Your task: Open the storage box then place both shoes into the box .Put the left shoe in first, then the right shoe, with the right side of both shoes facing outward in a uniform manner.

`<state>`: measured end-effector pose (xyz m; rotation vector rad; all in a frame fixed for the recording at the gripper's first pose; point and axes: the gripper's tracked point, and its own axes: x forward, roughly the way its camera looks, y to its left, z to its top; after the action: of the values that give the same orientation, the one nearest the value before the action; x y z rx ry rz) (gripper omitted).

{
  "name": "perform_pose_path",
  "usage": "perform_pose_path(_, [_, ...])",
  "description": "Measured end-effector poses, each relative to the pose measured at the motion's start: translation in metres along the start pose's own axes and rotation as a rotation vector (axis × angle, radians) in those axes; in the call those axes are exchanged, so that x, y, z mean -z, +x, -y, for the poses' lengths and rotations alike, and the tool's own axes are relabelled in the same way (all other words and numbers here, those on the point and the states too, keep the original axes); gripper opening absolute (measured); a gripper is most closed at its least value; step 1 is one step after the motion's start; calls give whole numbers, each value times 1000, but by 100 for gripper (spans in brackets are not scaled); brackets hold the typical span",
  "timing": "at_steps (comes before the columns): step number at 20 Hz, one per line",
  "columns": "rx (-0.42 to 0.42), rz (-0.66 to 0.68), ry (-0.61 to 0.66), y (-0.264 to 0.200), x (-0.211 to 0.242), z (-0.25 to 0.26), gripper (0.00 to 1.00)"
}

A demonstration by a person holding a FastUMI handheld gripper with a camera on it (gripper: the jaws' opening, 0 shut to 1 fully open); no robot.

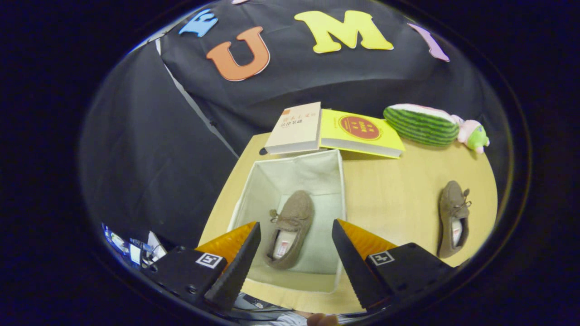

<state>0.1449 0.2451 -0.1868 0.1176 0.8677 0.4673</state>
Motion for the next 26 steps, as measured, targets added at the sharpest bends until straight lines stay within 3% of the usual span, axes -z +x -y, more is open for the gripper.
perform_pose_path(5, [74, -53, -19, -30, 9, 60, 100])
perform_pose_path(13, [270, -129, -9, -65, 33, 213, 100])
perform_pose_path(18, [315, -201, 92, -65, 50, 285, 100])
perform_pose_path(21, [433, -275, 80, -64, 67, 341, 100])
perform_pose_path(26, [463, -392, 113, -39, 100, 385, 100])
